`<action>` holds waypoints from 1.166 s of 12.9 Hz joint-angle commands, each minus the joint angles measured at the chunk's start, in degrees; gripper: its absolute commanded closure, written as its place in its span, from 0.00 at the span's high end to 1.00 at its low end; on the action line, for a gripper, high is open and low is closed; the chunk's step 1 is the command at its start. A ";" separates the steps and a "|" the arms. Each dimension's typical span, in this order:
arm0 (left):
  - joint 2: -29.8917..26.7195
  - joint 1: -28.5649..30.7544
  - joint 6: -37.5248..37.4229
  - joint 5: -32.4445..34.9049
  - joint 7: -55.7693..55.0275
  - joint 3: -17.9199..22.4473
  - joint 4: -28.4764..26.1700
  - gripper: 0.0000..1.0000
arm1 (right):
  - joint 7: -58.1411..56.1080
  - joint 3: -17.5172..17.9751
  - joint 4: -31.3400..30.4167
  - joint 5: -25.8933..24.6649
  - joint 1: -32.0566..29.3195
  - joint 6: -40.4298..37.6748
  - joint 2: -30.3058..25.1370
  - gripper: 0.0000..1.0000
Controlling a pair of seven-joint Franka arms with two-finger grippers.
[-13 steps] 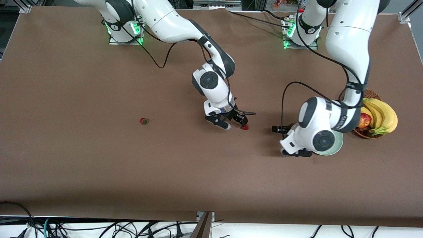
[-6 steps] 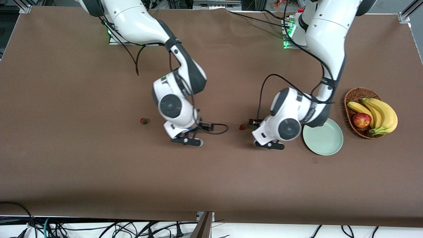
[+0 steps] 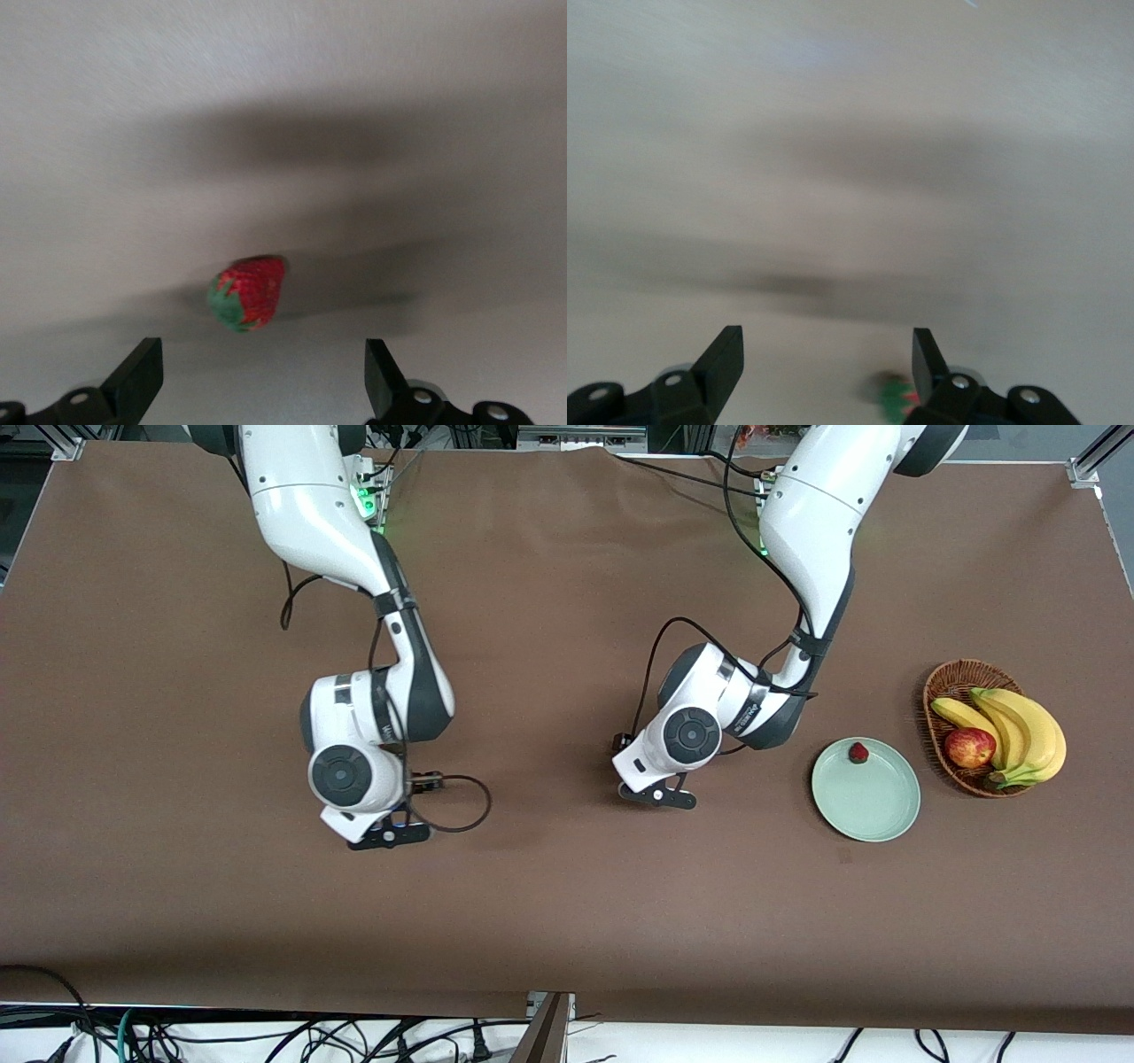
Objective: Collect all strawberries into plate
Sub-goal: 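Grasp the third strawberry with the right gripper while the left gripper approaches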
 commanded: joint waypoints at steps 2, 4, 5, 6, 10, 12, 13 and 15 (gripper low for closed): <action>-0.69 -1.41 3.45 -0.30 0.66 0.76 -3.59 1.00 | -2.18 0.57 -18.05 -0.23 1.72 10.11 -9.01 0.83; -0.69 -1.59 4.60 -0.21 0.93 0.76 -4.22 1.00 | -2.71 0.66 -22.82 -0.32 1.90 12.25 -11.40 0.79; -0.69 -1.59 4.60 -0.21 1.01 0.76 -4.04 0.99 | -3.23 0.66 -24.23 -0.32 1.90 12.16 -12.36 0.77; -0.69 -1.59 5.04 -0.04 1.01 0.85 -3.87 0.99 | -3.24 0.66 -25.81 -0.23 1.90 12.25 -13.42 0.76; -0.78 -1.32 5.57 0.67 1.01 0.85 -3.95 0.80 | -3.24 0.75 -28.55 0.38 1.90 12.78 -14.39 0.71; -0.69 -1.32 5.57 0.67 0.93 0.94 -3.95 0.71 | -3.24 0.83 -28.64 0.82 1.90 12.95 -14.31 0.66; -0.78 -1.24 5.57 0.67 0.84 0.94 -3.95 0.56 | -3.24 1.44 -28.64 1.08 1.90 13.21 -14.31 0.65; -0.78 -1.24 5.57 0.58 0.31 1.03 -3.87 0.32 | -3.24 1.71 -29.25 1.43 1.90 14.18 -14.22 0.63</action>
